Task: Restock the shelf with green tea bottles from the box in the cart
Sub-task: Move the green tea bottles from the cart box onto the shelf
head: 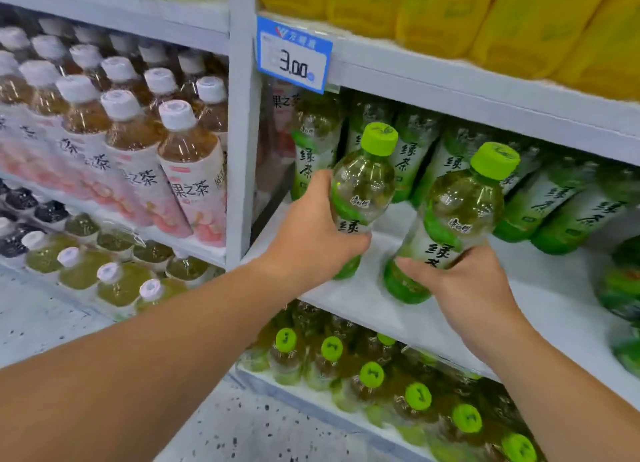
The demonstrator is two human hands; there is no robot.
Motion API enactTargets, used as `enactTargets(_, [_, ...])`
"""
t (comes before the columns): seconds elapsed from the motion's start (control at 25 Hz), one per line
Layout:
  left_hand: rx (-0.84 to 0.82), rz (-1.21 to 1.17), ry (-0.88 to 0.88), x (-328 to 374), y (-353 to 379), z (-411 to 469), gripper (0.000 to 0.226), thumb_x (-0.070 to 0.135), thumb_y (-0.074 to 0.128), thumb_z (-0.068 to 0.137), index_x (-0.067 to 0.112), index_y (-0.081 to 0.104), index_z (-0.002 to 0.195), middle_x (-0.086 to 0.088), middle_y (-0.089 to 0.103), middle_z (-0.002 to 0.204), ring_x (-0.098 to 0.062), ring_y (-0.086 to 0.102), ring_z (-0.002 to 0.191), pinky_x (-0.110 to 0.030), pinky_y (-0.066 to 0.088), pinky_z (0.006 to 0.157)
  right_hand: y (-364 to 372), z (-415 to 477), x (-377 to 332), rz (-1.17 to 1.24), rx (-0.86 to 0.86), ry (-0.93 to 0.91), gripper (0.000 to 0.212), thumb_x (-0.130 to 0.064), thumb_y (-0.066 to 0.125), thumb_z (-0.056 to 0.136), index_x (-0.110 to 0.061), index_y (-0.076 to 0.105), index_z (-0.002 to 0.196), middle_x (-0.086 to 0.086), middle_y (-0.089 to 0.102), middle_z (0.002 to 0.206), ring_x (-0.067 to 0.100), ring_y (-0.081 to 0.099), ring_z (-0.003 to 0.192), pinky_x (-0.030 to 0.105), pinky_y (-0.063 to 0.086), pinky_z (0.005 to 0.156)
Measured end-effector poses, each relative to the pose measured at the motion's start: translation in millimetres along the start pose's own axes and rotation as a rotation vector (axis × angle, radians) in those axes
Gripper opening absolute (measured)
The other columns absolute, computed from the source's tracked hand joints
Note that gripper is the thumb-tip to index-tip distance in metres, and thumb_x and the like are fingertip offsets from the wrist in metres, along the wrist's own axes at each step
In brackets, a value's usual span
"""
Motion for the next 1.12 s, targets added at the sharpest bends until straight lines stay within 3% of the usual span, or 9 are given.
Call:
enactTargets(0.08, [0.001, -0.056, 0.035, -8, 4, 7, 0.064, 0.013, 0.086, 0.074, 0.033, 0.048, 0.121, 0.023, 0.065, 0.101, 0.017, 0.059, 0.095, 0.001, 0.042, 0.071, 10, 4, 8, 0.021, 0.023, -0.025, 0.052, -0.021, 0.091, 0.068, -0.018, 0.067, 0.115, -0.008, 0.075, 0.100, 0.008, 0.072, 0.088, 0.029, 0.057, 0.078])
enactTargets(0.24, [-0.007, -0.093, 0.105, -15, 7, 15, 0.065, 0.015, 0.086, 0.076, 0.038, 0.048, 0.122, 0.029, 0.065, 0.107, 0.016, 0.060, 0.100, 0.001, 0.043, 0.076, 22, 8, 18, 0.012, 0.029, -0.057, 0.053, -0.028, 0.089, 0.070, -0.026, 0.065, 0.117, -0.015, 0.075, 0.100, -0.003, 0.070, 0.086, 0.021, 0.054, 0.074])
enactTargets(0.4, [-0.076, 0.029, 0.015, -45, 14, -2, 0.071, 0.026, 0.089, 0.073, 0.043, 0.050, 0.130, 0.024, 0.058, 0.118, 0.011, 0.054, 0.110, -0.003, 0.045, 0.086, 18, -5, 31, -0.060, -0.028, -0.037, 0.057, -0.032, 0.087, 0.071, -0.061, 0.052, 0.107, -0.038, 0.064, 0.106, -0.022, 0.056, 0.096, 0.015, 0.043, 0.078])
enactTargets(0.48, [-0.018, 0.141, -0.015, -60, 15, -10, 0.067, 0.033, 0.086, 0.076, 0.035, 0.054, 0.135, 0.016, 0.052, 0.119, 0.004, 0.053, 0.109, -0.007, 0.045, 0.092, 17, -11, 37, -0.123, 0.003, -0.069, 0.054, -0.030, 0.085, 0.075, -0.065, 0.052, 0.099, -0.045, 0.060, 0.104, -0.023, 0.055, 0.096, 0.012, 0.041, 0.077])
enactTargets(0.64, [0.029, 0.198, 0.022, -65, 18, 1, 0.061, 0.031, 0.083, 0.082, 0.026, 0.058, 0.137, 0.008, 0.056, 0.119, -0.010, 0.056, 0.112, -0.035, 0.053, 0.099, 24, 1, 37, -0.199, 0.038, -0.137, 0.046, -0.029, 0.080, 0.079, -0.061, 0.052, 0.097, -0.052, 0.057, 0.095, -0.027, 0.054, 0.093, -0.004, 0.040, 0.070])
enactTargets(0.84, [0.144, 0.182, -0.023, -66, 30, 24, 0.056, 0.029, 0.083, 0.082, 0.014, 0.062, 0.131, -0.002, 0.060, 0.119, -0.020, 0.059, 0.111, -0.042, 0.052, 0.097, 36, 37, 35, -0.179, 0.101, -0.214, 0.041, -0.022, 0.080, 0.082, -0.039, 0.051, 0.107, -0.035, 0.058, 0.092, -0.025, 0.055, 0.084, -0.005, 0.038, 0.067])
enactTargets(1.12, [0.281, 0.163, -0.106, -78, 42, 42, 0.044, 0.039, 0.081, 0.083, 0.015, 0.066, 0.116, -0.001, 0.062, 0.108, -0.018, 0.061, 0.100, -0.041, 0.054, 0.089, 46, 67, 43, -0.093, 0.124, -0.244, 0.040, -0.016, 0.077, 0.084, -0.023, 0.060, 0.120, -0.030, 0.061, 0.098, -0.022, 0.057, 0.089, -0.003, 0.041, 0.073])
Point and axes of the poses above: each hand's wrist, its own z-axis towards the middle knuckle, its own y-axis out of the palm, x = y × z, the point moved 4 cm from there along z, towards the middle knuckle
